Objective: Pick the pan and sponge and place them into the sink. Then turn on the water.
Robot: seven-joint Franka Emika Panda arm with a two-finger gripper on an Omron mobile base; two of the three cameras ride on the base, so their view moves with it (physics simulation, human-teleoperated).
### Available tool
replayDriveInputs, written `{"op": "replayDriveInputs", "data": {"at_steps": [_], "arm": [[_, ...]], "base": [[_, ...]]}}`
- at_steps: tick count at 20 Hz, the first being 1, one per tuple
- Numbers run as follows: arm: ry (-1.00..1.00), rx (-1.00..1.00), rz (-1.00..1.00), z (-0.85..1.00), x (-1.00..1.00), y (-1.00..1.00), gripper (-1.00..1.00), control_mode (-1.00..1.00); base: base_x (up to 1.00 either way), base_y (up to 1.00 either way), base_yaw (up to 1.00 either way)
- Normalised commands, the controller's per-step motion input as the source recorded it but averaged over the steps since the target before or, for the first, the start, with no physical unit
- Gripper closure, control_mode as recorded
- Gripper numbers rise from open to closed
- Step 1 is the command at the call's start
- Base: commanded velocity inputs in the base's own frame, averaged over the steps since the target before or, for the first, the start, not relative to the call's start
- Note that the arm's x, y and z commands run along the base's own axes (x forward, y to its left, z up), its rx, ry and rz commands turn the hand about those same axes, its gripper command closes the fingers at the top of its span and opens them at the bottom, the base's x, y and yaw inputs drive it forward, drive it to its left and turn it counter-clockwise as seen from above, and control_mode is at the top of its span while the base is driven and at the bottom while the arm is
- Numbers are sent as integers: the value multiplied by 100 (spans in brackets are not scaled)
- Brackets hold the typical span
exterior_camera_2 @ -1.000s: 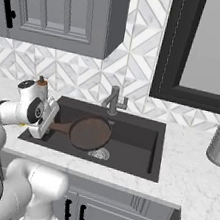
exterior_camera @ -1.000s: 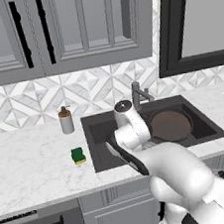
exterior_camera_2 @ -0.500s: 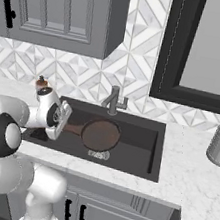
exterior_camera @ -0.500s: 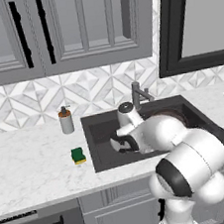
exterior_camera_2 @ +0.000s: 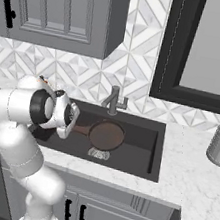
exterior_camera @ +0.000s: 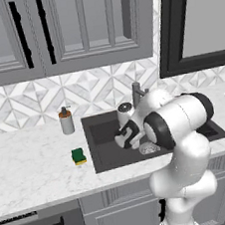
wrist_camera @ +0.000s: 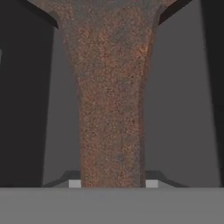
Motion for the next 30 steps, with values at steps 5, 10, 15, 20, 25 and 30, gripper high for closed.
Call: {"op": "replayDriveInputs", "data": {"at_steps": [5,10,15,20,25,30], "arm": [[4,1,-1,-46,44,-9,100,-100],[0,3,-2,-58,7,-4,100,-100],[0,0,-5,-48,11,0,100,-100],[0,0,-8,-50,9,13,100,-100],[0,0,-11,-53,7,35,100,-100],[0,-1,-12,-57,15,43,100,-100]], "base": [[0,0,0],[0,0,0],[0,0,0],[0,0,0],[0,0,0],[0,0,0]]}}
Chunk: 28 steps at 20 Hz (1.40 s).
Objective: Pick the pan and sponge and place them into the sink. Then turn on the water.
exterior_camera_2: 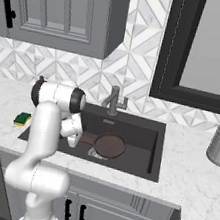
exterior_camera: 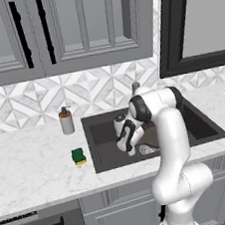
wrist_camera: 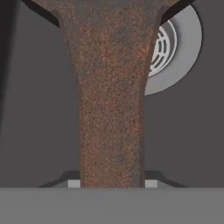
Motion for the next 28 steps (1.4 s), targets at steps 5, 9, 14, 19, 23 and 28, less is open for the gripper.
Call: {"op": "replayDriveInputs", "data": {"at_steps": [5,9,14,19,23,28], "arm": [[0,0,-12,-77,17,38,100,-100],[0,0,-11,-82,12,33,100,-100],[-3,-1,-9,-56,9,31,-100,-100],[-28,0,-10,-4,-42,24,-100,-100],[-26,0,-5,12,-51,27,-100,-100],[-18,0,-7,35,-49,50,-100,-100]], "base": [[0,0,0],[0,0,0],[0,0,0],[0,0,0],[0,0,0],[0,0,0]]}}
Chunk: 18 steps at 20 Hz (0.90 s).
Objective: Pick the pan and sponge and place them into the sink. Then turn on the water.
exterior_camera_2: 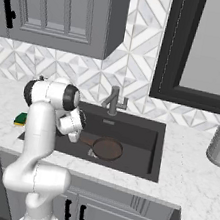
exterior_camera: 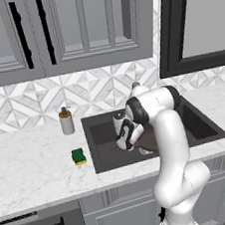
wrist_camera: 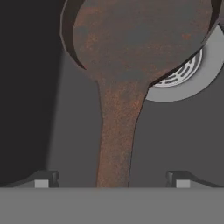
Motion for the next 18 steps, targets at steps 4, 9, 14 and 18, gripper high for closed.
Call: {"op": "replayDriveInputs", "data": {"at_steps": [4,9,14,18], "arm": [[-11,-1,-8,69,-46,59,-100,-100],[-2,-7,0,71,-78,60,-100,-100],[-20,-8,0,46,-100,60,-100,-100],[-20,-4,0,71,-100,51,-100,-100]], "base": [[0,0,0],[0,0,0],[0,0,0],[0,0,0]]}}
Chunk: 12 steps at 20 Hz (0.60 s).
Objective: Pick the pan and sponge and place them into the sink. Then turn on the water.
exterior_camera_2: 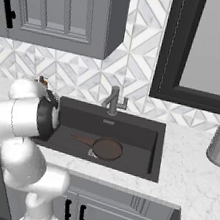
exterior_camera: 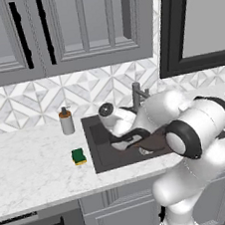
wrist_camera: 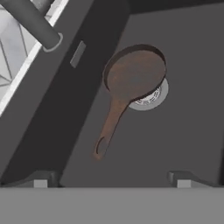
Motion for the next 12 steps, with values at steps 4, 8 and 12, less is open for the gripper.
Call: {"op": "replayDriveInputs", "data": {"at_steps": [4,8,12], "arm": [[-4,-7,6,64,-95,57,-100,-100],[8,-1,36,40,-69,62,-100,-100],[25,-3,41,47,-42,64,-100,-100]], "base": [[0,0,0],[0,0,0],[0,0,0]]}}
